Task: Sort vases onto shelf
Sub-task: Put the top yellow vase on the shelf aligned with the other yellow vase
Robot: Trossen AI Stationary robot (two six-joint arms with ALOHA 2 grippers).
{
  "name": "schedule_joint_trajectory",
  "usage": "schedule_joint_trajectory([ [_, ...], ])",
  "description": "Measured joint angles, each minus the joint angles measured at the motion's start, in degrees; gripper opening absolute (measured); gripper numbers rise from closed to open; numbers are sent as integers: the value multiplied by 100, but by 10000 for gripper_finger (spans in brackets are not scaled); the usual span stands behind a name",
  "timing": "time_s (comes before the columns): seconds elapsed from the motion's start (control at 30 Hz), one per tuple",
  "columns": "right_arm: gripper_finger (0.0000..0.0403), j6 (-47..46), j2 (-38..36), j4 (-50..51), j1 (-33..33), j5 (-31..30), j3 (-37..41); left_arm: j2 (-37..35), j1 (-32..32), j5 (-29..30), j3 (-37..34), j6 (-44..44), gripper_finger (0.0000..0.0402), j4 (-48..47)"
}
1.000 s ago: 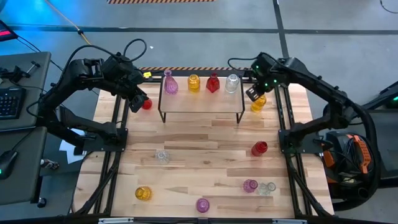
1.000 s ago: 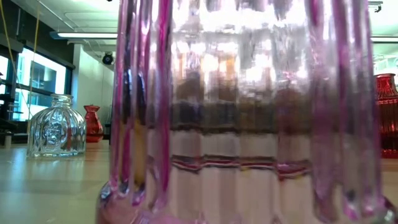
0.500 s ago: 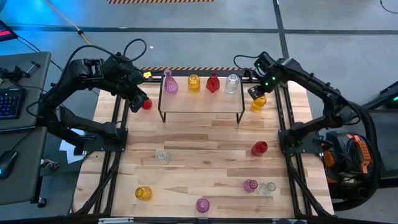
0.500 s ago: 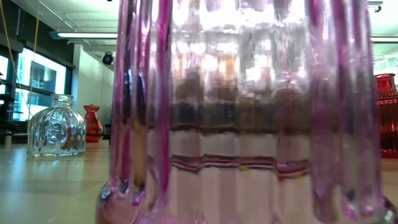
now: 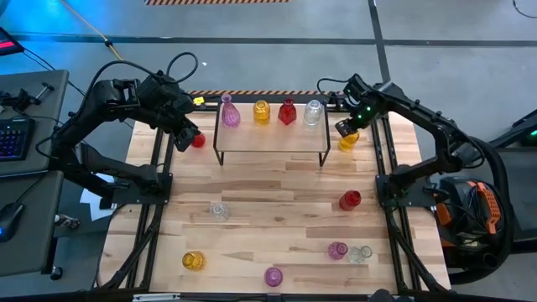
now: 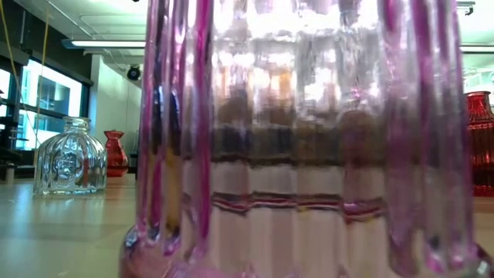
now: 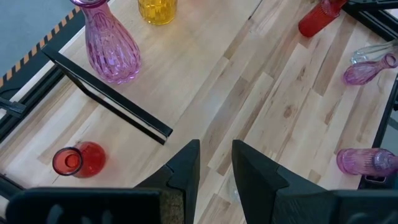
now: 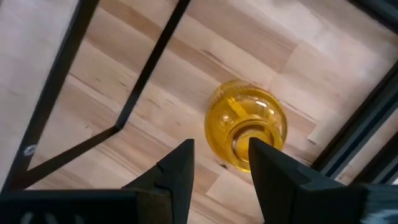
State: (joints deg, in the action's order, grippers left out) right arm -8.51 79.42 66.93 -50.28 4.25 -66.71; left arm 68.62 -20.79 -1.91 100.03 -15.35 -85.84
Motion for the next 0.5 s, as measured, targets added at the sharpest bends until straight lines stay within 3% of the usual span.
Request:
schedule_joint_trajectory([
  [0.5, 121, 93, 190, -170, -112, 30, 200, 0, -1, 0, 0, 0, 85, 0],
])
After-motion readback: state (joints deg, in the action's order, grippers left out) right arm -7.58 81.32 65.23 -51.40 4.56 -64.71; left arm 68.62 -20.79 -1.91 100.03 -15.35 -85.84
